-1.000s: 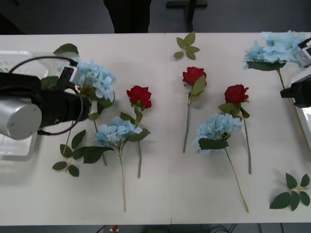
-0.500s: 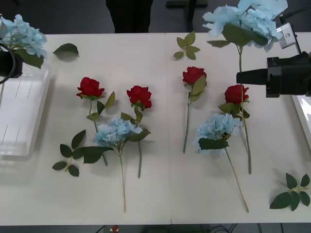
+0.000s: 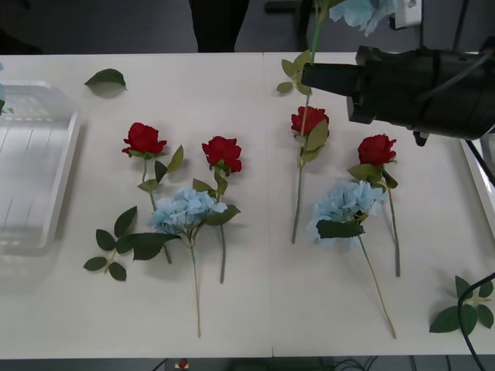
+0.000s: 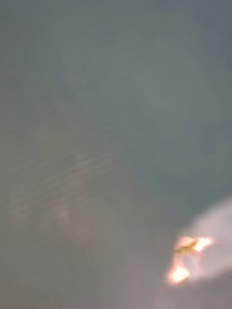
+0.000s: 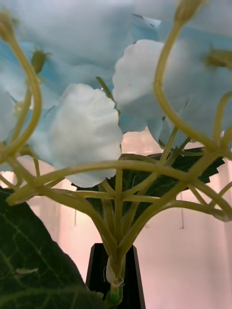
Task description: Place the red flowers into the right box and the blue flowers into the left box. If a person shows an open palm, hand one flower to the person first, then continue sorting.
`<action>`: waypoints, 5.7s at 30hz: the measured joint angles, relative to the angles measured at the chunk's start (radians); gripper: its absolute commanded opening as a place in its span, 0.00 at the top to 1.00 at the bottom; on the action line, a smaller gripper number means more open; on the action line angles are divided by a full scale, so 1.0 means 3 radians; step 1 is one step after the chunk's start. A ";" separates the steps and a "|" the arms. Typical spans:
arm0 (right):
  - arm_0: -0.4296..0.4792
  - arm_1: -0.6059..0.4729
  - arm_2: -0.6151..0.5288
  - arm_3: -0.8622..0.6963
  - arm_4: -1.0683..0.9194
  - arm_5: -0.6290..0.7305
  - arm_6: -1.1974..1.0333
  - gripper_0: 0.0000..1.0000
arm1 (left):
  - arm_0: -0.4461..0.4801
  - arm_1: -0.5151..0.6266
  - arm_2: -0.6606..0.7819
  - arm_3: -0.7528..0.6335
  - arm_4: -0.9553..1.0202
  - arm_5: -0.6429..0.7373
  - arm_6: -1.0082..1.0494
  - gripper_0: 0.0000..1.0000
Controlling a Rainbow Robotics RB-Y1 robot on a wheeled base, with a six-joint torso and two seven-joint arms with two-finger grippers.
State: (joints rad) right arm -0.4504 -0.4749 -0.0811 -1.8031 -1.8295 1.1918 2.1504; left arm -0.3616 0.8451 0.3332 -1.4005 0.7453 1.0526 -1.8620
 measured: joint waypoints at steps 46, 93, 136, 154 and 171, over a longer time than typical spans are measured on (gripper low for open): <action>-0.0046 0.0000 0.0055 -0.0402 0.1065 -0.1325 0.0871 1.00 | 0.0164 0.0050 -0.0151 -0.1104 0.1677 0.1178 -0.0462 0.00; -0.0208 0.0000 0.0207 -0.0346 0.1511 -0.1662 0.1499 0.00 | 0.0164 0.0050 -0.0151 -0.1109 0.1636 0.1178 -0.0463 0.00; 0.0716 -0.0763 -0.0642 -0.0373 0.2659 0.1489 -0.0778 0.00 | 0.0480 -0.1377 -0.0686 -0.1108 0.0471 0.0750 -0.0407 0.00; 0.0361 -0.0608 0.0428 0.0239 0.3863 0.1202 -0.2079 0.00 | 0.0250 -0.1598 -0.1132 -0.0866 -0.0721 0.0357 0.0563 0.00; 0.0204 -0.0342 0.0829 0.0890 0.4477 0.0546 -0.2079 0.00 | -0.0062 -0.1694 -0.1297 -0.0059 -0.0808 -0.0089 0.0562 1.00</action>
State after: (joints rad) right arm -0.3892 -0.5776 0.1676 -1.5361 -0.4864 1.3557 1.5267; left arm -0.3801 0.3369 -0.0558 -1.4182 0.5028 1.0260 -1.6935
